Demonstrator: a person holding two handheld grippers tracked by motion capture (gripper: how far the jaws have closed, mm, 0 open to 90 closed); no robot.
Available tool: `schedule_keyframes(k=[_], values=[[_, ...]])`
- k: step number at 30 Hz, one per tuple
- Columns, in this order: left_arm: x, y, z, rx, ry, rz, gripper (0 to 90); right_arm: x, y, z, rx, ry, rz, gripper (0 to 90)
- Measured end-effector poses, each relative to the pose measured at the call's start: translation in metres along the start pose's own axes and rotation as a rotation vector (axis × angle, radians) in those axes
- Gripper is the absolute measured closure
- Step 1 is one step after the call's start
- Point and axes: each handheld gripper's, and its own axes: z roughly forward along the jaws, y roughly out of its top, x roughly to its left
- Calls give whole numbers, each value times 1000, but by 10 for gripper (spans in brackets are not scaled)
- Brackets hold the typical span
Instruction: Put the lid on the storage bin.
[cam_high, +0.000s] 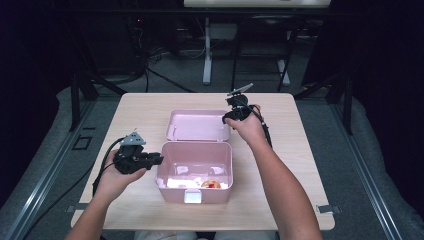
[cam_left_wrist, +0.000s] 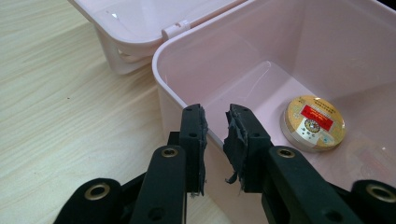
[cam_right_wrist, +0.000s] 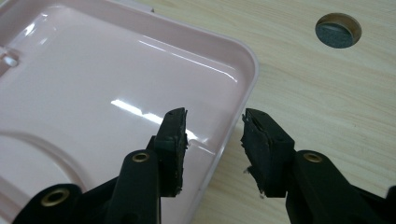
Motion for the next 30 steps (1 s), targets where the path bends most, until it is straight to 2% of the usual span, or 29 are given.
schedule_keyframes(k=[12, 19, 30], values=[[-1, 0, 0, -4, 3, 3, 768, -5, 3, 18, 12, -36, 55, 639], [0, 0, -2, -5, -2, 5, 790, -5, 5, 26, 36, -46, 112, 673], [0, 0, -2, -8, -2, 3, 794, -4, 6, 31, 58, -53, 161, 736]])
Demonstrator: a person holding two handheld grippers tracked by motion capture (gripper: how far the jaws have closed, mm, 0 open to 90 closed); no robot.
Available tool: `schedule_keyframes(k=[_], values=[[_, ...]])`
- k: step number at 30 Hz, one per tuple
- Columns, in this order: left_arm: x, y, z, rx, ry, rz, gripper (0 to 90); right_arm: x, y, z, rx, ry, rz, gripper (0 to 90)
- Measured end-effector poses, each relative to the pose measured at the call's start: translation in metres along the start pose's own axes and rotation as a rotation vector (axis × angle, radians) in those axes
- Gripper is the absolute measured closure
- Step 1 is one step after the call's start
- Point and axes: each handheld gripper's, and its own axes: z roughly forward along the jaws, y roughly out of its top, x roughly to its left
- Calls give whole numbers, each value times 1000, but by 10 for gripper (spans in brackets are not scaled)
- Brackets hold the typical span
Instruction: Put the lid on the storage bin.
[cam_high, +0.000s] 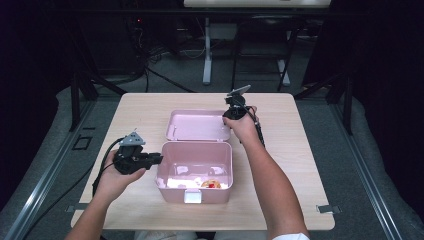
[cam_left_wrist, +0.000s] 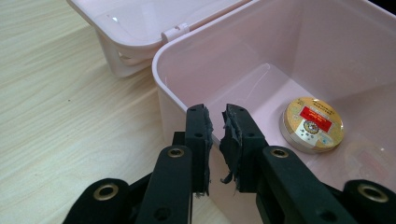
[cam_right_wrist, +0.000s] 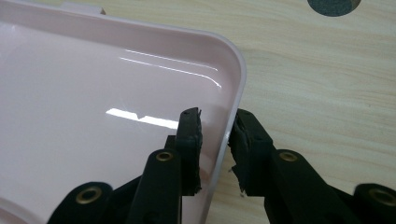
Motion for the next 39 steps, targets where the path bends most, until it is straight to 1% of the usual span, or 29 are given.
schedule_keyframes(k=[3, 15, 19, 28, 39], values=[[0, 0, 0, 0, 0, 0, 794, 0, 0, 0, -2, -4, 15, 753], [0, 0, 0, 0, 1, 0, 796, 0, 1, 0, 3, -23, 27, 809], [0, 0, 0, -1, 1, -1, 796, 0, 1, 0, 9, -27, 35, 815], [0, 0, 0, -2, -2, -3, 799, 2, 2, -1, 6, -37, 43, 825], [0, 0, 0, -1, -1, -2, 799, 4, 3, -4, -3, -53, 35, 836]])
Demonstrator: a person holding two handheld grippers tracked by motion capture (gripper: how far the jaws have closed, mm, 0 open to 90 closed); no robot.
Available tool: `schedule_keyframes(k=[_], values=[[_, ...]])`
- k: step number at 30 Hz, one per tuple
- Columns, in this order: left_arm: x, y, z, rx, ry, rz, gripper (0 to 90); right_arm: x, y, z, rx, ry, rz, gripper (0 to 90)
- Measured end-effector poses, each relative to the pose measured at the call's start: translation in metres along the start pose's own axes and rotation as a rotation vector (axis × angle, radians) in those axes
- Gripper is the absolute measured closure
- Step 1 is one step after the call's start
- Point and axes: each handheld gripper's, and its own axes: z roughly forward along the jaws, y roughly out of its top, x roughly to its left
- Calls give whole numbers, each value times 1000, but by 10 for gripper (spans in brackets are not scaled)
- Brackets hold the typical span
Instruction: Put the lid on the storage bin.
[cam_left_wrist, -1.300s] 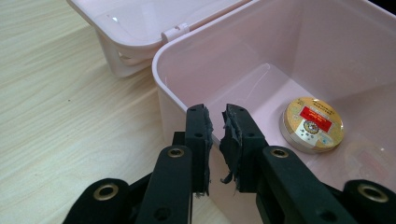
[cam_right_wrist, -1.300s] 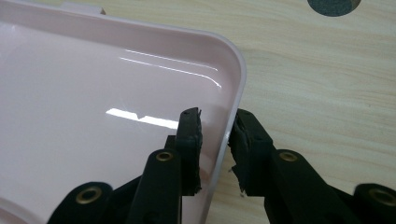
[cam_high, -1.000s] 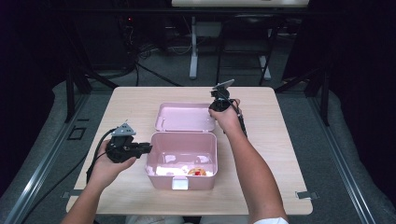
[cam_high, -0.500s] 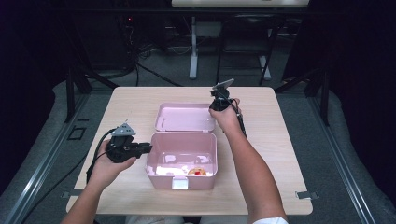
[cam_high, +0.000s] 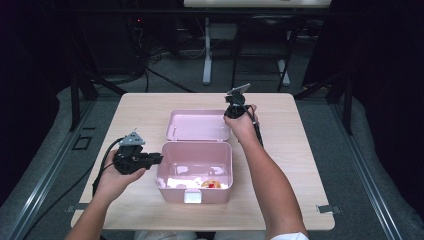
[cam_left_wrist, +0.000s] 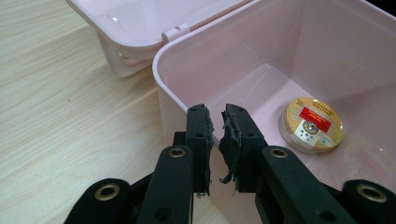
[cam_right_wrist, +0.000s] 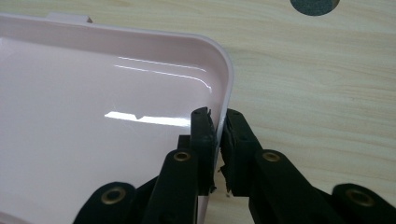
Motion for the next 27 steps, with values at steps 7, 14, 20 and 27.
schedule_keyframes(k=[7, 14, 20, 27], values=[[0, 0, 0, 0, 0, 0, 799, 2, 0, -4, -19, -10, -8, 842], [0, 0, 0, 0, -1, -1, 800, 4, 0, -8, -39, -16, -16, 846], [0, 0, 0, 0, -1, -1, 799, 5, 0, -11, -58, -14, -18, 848], [0, 0, 0, -1, 0, -2, 800, 5, 1, -17, -81, -11, -24, 850]])
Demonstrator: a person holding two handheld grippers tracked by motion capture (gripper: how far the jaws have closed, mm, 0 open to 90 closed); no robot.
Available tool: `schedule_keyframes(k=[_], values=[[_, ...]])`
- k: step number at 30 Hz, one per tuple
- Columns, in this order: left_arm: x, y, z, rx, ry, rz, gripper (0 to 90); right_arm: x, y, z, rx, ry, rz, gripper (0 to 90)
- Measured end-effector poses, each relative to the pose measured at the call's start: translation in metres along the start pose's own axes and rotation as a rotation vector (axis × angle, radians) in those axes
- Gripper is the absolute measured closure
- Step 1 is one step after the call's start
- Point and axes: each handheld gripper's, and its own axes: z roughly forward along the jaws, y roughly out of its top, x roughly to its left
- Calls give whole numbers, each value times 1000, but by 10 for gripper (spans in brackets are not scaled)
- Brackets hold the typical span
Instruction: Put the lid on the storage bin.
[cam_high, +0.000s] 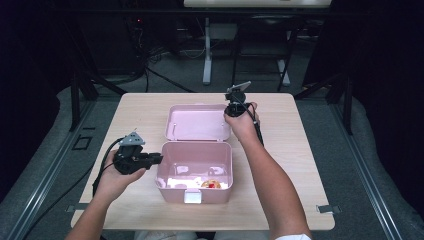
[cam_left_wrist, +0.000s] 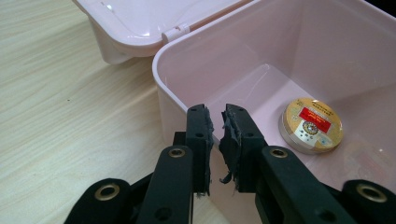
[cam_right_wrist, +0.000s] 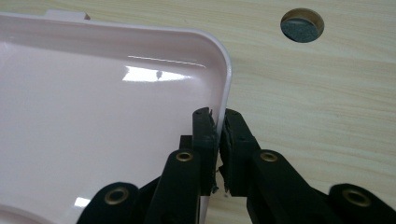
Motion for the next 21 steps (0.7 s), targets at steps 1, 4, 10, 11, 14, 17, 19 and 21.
schedule_keyframes(k=[1, 4, 10, 11, 14, 17, 19, 21], values=[[0, 0, 0, 0, 0, 0, 800, 0, 0, -1, -2, 0, 0, 851], [0, 0, 0, 0, 1, -1, 800, 0, 1, -5, -15, 3, -4, 852], [0, 0, 0, -1, 0, -3, 800, 2, 1, -12, -32, 2, -15, 854], [0, 0, 0, -1, 0, -3, 800, 2, 2, -13, -37, 1, -18, 855], [0, 0, 0, -1, 0, -4, 800, 4, 3, -18, -49, -1, -24, 856], [0, 0, 0, -1, 0, -4, 800, 4, 3, -24, -62, 3, -29, 858], [0, 0, 0, -2, 0, -5, 800, 4, 3, -28, -70, 6, -33, 858], [0, 0, 0, -2, 1, -6, 800, 5, 3, -33, -78, 8, -37, 860]])
